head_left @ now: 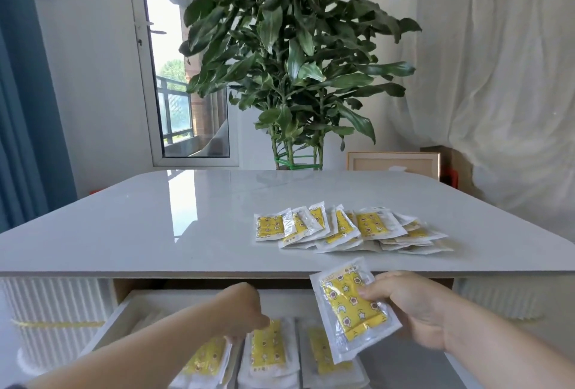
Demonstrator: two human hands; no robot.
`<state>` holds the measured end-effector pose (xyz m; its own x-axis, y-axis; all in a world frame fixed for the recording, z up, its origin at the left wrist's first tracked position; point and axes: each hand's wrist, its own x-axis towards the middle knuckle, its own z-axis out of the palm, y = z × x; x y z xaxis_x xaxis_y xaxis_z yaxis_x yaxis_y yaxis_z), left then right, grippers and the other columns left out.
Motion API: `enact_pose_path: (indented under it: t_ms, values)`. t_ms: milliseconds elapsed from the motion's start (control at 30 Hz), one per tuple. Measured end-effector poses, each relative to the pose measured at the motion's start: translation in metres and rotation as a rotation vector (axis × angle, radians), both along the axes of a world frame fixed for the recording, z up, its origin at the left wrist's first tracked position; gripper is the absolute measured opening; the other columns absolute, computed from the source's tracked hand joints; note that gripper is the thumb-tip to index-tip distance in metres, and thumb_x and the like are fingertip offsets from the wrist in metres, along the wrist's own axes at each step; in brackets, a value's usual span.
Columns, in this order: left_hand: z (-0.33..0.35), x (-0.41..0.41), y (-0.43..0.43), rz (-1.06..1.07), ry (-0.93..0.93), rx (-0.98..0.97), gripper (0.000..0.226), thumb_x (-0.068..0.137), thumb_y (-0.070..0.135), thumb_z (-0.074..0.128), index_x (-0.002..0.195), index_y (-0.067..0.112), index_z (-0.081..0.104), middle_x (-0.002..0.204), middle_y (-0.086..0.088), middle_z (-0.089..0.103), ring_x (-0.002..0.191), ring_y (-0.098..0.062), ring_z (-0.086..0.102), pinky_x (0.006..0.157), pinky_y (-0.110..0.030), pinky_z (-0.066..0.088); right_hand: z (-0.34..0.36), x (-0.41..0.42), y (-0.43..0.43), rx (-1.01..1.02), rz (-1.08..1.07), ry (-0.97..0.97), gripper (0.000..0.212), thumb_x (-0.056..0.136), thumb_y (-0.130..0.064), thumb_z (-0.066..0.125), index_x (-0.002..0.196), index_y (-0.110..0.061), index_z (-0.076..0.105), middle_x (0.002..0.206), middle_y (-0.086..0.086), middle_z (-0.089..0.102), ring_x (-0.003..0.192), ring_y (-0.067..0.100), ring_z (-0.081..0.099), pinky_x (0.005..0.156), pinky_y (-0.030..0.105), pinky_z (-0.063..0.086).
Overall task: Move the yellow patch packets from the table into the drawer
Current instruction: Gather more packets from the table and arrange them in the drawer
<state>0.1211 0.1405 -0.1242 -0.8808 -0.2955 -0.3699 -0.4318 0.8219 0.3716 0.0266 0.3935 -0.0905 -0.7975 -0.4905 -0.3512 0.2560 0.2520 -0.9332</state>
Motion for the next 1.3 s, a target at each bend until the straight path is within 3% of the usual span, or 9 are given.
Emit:
enact_pose_path:
  t_ms: [67,167,267,500,733,867,1000,1100,1300]
  values:
    - [0.009,0.01,-0.002,0.011,0.168,0.189,0.021,0.084,0.031,0.056,0.082,0.011,0.063,0.074,-0.004,0.066,0.062,-0.013,0.06,0.063,-0.025,0.054,0.002,0.001,0.001,0.025,-0.024,0.027,0.008,0.086,0.004,0.06,0.084,0.001,0.066,0.084,0.022,0.073,0.073,0.032,0.071,0.064,0.035,0.056]
    - [0.018,0.032,-0.005,0.01,0.339,0.328,0.018,0.09,0.029,0.056,0.091,0.015,0.068,0.086,-0.001,0.068,0.074,-0.012,0.066,0.069,-0.027,0.057,0.0,0.001,0.001,0.105,-0.041,0.081,0.006,0.083,0.004,0.065,0.087,0.001,0.068,0.09,0.021,0.074,0.083,0.032,0.07,0.08,0.04,0.057]
    - [0.014,0.043,-0.009,0.04,0.497,0.376,0.01,0.092,0.029,0.058,0.096,0.027,0.067,0.092,0.004,0.07,0.084,-0.014,0.067,0.073,-0.029,0.057,-0.008,0.001,-0.002,0.228,-0.012,0.075,0.01,0.083,0.003,0.067,0.093,0.004,0.068,0.092,0.019,0.074,0.077,0.027,0.071,0.072,0.032,0.056]
    - [0.016,0.048,-0.01,0.02,0.765,0.37,0.013,0.093,0.037,0.053,0.09,0.038,0.066,0.088,0.017,0.071,0.086,-0.009,0.066,0.08,-0.033,0.056,-0.038,-0.017,-0.03,0.426,0.056,-0.044,0.009,0.085,0.007,0.064,0.092,0.002,0.065,0.092,0.015,0.072,0.091,0.029,0.071,0.085,0.041,0.057]
    - [0.011,0.048,-0.019,-0.02,0.845,0.455,0.065,0.066,0.081,0.041,0.08,0.025,0.071,0.083,0.0,0.072,0.074,-0.013,0.065,0.073,-0.036,0.055,-0.058,-0.035,-0.058,0.613,0.13,-0.063,0.007,0.085,0.001,0.065,0.09,-0.002,0.062,0.093,0.01,0.071,0.08,0.022,0.07,0.08,0.04,0.059]
    - [0.011,0.049,-0.023,-0.024,0.896,0.49,0.086,0.055,0.095,0.035,0.076,0.02,0.072,0.079,-0.007,0.071,0.073,-0.02,0.065,0.069,-0.036,0.054,-0.067,-0.035,-0.063,0.701,0.188,-0.032,0.03,0.085,-0.005,0.068,0.114,0.0,0.061,0.106,0.012,0.07,0.087,0.022,0.07,0.077,0.036,0.06]
    - [0.011,0.05,-0.019,-0.003,0.886,0.488,0.076,0.065,0.08,0.042,0.074,0.01,0.071,0.075,-0.011,0.07,0.07,-0.025,0.064,0.067,-0.038,0.054,-0.063,-0.027,-0.06,0.82,0.24,0.083,0.038,0.088,-0.021,0.068,0.117,0.001,0.057,0.089,0.009,0.062,0.068,0.018,0.064,0.068,0.03,0.061]
    - [0.018,0.053,-0.013,0.006,0.841,0.46,0.058,0.072,0.062,0.042,0.07,0.011,0.069,0.073,-0.012,0.068,0.064,-0.02,0.062,0.064,-0.037,0.053,-0.04,-0.012,-0.056,0.926,0.318,0.212,0.05,0.089,-0.037,0.062,0.118,0.003,0.057,0.099,0.015,0.065,0.068,0.022,0.064,0.07,0.033,0.06]
    - [0.047,0.03,-0.005,0.104,0.858,0.139,0.045,0.087,0.038,0.049,0.063,0.0,0.055,0.054,-0.005,0.051,0.05,-0.014,0.044,0.052,-0.03,0.038,0.045,0.015,-0.038,0.789,0.405,0.374,0.025,0.086,-0.032,0.057,0.088,-0.008,0.063,0.078,0.008,0.065,0.063,0.022,0.06,0.058,0.026,0.054]
